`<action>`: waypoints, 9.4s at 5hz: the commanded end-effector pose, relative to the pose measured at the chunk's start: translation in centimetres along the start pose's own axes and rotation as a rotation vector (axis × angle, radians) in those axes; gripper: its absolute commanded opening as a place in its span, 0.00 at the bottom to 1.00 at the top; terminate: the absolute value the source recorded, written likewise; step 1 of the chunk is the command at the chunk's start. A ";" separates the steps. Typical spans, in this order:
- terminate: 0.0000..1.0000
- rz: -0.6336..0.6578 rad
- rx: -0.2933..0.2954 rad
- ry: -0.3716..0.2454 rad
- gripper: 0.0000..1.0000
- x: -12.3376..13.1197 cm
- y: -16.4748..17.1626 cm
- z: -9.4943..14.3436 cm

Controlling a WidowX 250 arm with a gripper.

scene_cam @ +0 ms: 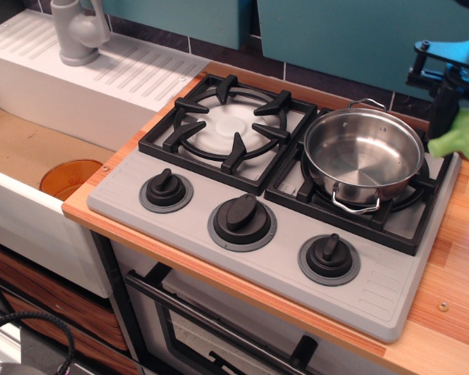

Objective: Put cauliflower in pot or pan an put pot or pan on stove

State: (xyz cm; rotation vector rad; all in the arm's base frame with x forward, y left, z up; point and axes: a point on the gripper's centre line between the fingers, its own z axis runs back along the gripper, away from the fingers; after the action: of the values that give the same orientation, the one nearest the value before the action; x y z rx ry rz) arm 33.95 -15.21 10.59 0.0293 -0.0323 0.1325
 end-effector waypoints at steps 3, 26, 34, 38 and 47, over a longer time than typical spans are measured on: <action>0.00 -0.036 -0.059 -0.067 0.00 4.9 2.1 0.0; 0.00 -0.153 0.043 -0.209 1.00 3.5 11.6 -4.1; 0.00 -0.152 0.039 -0.038 0.00 4.3 10.6 2.9; 0.00 -0.251 0.007 -0.022 0.00 8.3 20.5 1.7; 0.00 -0.239 -0.009 0.016 1.00 9.0 21.8 2.7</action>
State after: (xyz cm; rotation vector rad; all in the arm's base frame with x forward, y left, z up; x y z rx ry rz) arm 38.93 7.37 11.30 -0.0005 0.0677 -0.1076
